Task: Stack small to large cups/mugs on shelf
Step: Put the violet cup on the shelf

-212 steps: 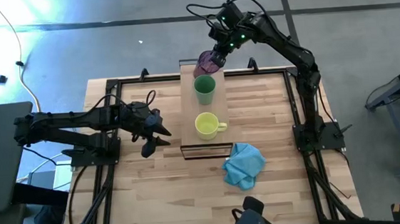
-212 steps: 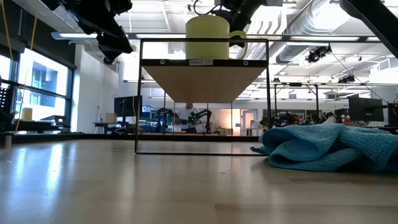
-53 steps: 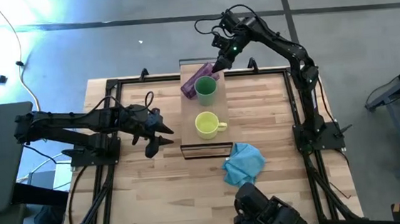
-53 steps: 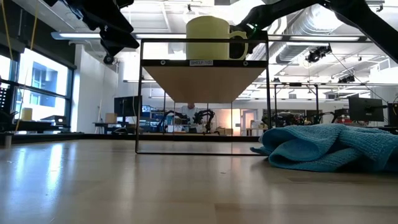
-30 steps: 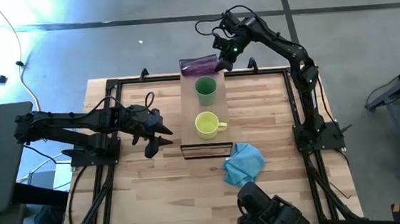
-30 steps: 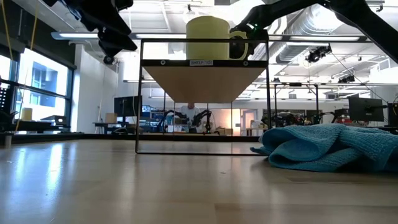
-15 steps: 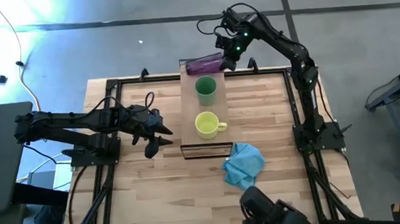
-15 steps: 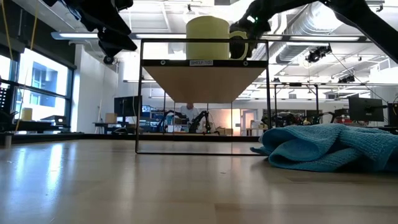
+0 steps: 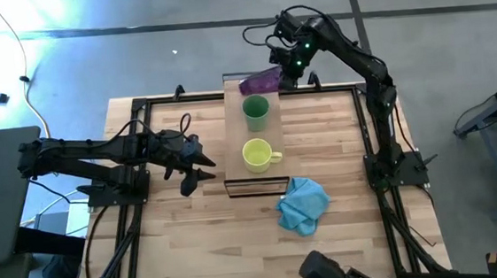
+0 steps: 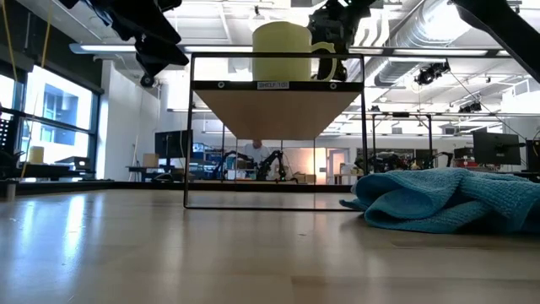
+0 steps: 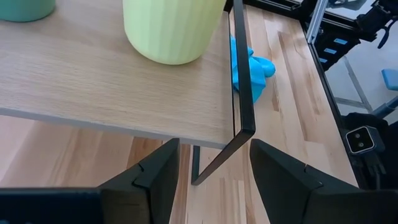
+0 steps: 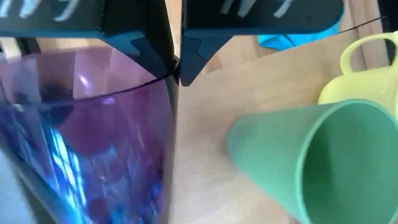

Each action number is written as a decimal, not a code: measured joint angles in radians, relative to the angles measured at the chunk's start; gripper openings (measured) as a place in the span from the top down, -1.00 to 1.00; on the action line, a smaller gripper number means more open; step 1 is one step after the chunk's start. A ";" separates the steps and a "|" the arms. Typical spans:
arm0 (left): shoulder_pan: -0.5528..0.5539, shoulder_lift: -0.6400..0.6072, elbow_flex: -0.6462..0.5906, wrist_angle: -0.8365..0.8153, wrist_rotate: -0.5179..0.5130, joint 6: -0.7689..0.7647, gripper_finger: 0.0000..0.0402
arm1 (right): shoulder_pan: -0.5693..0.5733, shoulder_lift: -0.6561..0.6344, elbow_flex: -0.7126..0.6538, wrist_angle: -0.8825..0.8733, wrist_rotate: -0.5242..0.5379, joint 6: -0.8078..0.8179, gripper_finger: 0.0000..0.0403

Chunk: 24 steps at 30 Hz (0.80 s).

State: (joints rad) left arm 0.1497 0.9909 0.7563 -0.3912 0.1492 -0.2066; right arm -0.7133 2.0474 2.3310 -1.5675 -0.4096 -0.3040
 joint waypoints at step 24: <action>0.000 0.000 0.000 0.003 0.000 0.018 0.08 | 0.112 -0.114 0.025 -0.004 0.178 0.060 1.00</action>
State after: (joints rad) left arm 0.1497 0.9909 0.7563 -0.3877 0.1490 -0.1883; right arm -0.6011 1.9334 2.3558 -1.5712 -0.2316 -0.2442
